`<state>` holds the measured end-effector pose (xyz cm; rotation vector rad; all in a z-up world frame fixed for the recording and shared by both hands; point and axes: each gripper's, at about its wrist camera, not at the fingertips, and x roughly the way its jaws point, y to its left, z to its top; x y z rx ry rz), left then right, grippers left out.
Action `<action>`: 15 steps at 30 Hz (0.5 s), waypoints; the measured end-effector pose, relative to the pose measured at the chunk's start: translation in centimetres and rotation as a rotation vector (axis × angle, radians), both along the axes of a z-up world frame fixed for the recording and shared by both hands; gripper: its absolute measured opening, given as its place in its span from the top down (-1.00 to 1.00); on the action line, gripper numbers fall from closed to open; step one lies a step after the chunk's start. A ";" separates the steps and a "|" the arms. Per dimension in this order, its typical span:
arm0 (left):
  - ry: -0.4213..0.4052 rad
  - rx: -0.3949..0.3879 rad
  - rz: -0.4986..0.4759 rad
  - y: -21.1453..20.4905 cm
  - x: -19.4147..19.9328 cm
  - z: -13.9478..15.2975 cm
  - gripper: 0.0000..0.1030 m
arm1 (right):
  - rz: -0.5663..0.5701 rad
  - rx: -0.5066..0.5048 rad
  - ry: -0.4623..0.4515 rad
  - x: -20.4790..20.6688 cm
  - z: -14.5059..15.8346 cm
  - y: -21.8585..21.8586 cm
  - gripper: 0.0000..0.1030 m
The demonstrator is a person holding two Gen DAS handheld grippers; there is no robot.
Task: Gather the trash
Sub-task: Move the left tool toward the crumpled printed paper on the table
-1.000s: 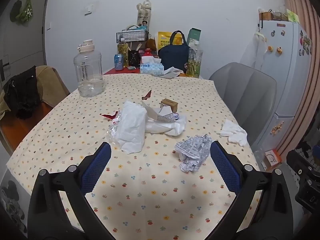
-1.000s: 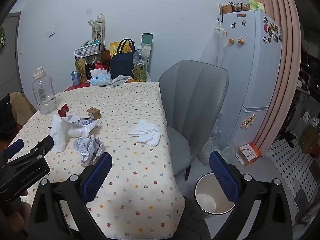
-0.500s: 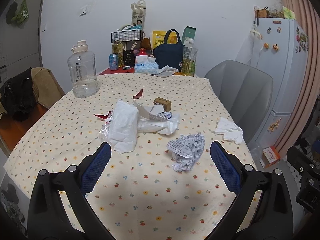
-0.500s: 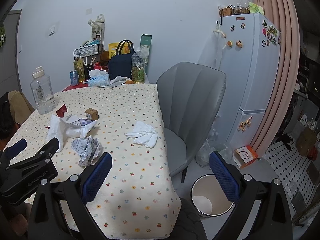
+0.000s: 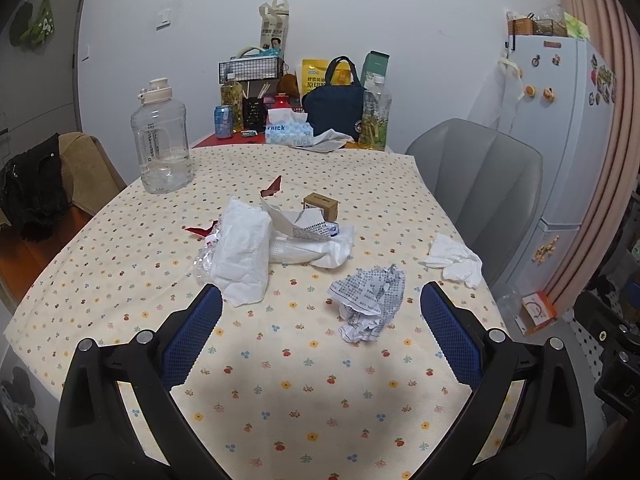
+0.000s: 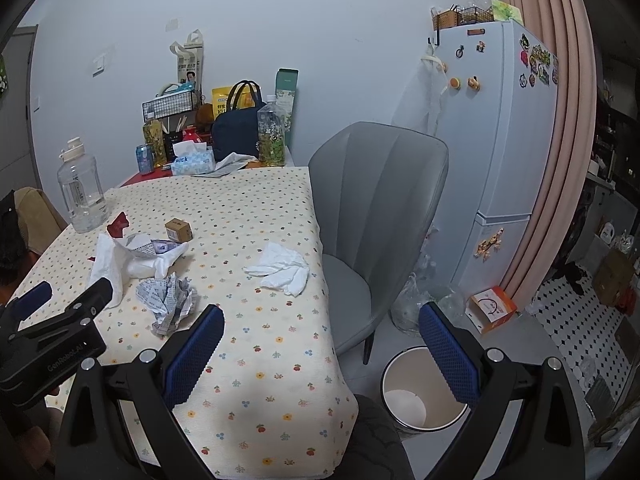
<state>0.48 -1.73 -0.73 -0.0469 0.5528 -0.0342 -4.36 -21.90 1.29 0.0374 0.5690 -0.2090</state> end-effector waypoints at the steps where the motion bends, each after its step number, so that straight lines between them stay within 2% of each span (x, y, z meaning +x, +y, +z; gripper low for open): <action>1: -0.002 -0.002 0.001 0.0 -0.1 0.0 -0.91 | 0.001 0.000 0.002 0.0 0.0 0.0 -0.85; 15: 0.007 -0.013 0.000 0.3 0.0 -0.3 -0.91 | -0.001 -0.005 -0.001 0.2 -0.3 0.2 -0.85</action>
